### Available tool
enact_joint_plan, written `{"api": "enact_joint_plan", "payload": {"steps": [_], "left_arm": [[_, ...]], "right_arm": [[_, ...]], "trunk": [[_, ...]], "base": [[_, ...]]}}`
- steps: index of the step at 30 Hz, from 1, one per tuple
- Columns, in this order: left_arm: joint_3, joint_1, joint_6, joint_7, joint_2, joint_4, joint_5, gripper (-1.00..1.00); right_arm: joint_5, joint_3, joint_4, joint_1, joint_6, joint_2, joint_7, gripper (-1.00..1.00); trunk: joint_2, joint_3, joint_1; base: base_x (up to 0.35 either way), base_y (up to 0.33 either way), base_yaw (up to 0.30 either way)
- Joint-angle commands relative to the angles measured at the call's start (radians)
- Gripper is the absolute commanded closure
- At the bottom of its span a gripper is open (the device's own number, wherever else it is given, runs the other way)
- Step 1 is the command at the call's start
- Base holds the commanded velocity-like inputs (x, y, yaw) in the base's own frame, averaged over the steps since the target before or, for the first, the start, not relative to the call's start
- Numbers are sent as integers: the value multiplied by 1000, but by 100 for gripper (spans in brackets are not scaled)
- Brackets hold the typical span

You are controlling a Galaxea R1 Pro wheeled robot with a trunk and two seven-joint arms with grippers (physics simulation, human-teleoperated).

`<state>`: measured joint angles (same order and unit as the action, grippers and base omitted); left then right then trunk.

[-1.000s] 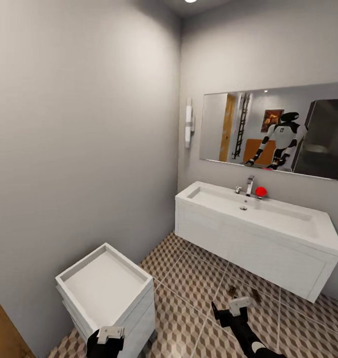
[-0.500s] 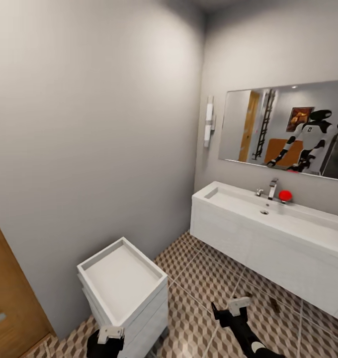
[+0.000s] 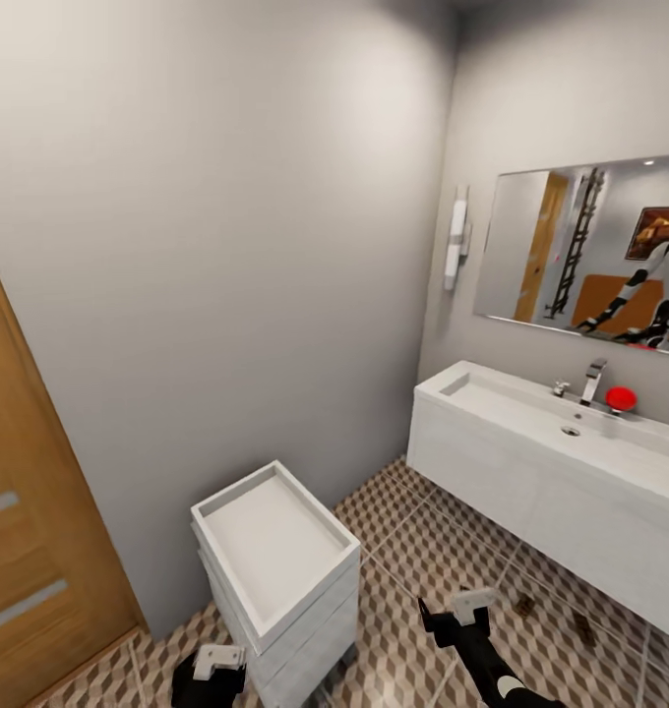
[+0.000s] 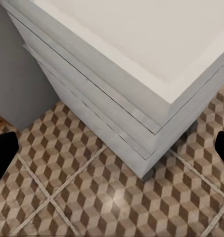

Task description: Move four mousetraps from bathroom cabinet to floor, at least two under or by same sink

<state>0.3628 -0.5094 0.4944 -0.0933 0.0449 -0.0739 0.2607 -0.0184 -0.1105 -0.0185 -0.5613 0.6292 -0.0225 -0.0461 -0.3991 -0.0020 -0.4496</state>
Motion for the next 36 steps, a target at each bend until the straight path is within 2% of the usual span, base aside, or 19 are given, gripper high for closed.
{"api": "enact_joint_plan", "payload": {"steps": [1,36], "left_arm": [[8,-1,6,-3,1,-4,5,-100],[9,-1,6,-4,3,-4,5,-100]], "right_arm": [[-2,-3,1,0,3,-1,0,-100],[-2,-3,1,0,3,5,0,-100]], "trunk": [[-1,-1,0],[-1,-27,0]], "base": [[0,0,243],[0,0,235]]}}
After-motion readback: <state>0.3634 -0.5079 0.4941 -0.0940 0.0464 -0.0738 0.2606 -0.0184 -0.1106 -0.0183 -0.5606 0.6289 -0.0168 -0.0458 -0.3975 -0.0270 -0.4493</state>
